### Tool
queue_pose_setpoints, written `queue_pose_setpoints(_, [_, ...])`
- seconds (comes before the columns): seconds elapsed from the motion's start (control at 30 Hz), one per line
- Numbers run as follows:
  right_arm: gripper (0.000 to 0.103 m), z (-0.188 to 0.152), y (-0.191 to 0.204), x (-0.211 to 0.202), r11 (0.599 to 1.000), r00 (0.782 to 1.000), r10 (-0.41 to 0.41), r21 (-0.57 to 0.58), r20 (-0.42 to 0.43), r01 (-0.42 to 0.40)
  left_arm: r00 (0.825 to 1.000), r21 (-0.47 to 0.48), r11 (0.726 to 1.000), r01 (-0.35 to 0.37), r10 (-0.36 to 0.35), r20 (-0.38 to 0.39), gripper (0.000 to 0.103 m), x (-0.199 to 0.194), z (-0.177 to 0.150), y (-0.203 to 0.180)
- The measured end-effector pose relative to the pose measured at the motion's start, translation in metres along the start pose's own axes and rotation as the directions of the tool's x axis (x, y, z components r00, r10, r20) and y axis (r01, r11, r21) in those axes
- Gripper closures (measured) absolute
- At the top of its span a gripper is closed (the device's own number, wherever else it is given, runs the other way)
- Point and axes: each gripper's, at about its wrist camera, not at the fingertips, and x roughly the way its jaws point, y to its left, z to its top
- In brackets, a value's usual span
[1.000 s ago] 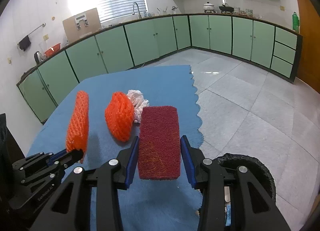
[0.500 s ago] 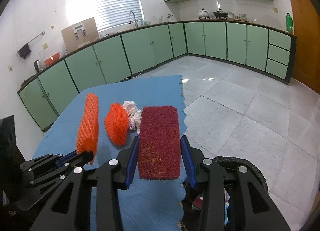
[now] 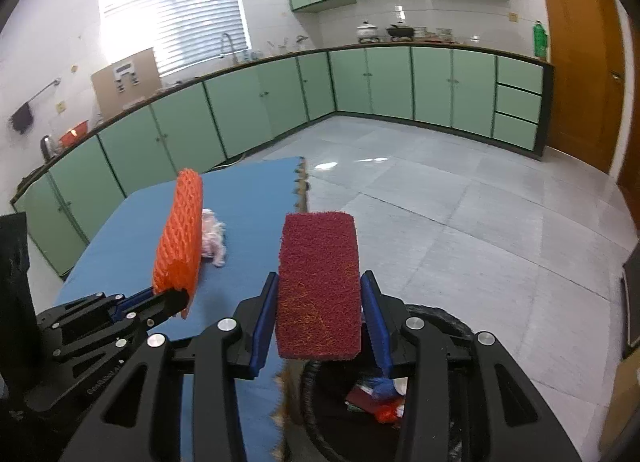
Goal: Collect trash
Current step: 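Carry the orange net and red pad over the black bin with both grippers, then open both grippers to drop the net and pad into the bin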
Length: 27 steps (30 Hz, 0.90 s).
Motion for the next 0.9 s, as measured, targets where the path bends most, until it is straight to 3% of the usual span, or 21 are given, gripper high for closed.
queue_pose_setpoints(0.33, [0.062,-0.011,-0.05,-0.014,0.994,0.996,-0.091,0.064,-0.006,0.091,0.993,0.077,0.991,0.109,-0.106,-0.044,0.093,0.035,-0.006,-0.057])
queue_pose_setpoints(0.9, [0.062,-0.039,-0.111,0.004,0.979,0.987,-0.145,0.135,-0.075,0.155,0.976,0.128,0.976,0.177,-0.157,-0.153,0.092,0.099,-0.022,-0.093])
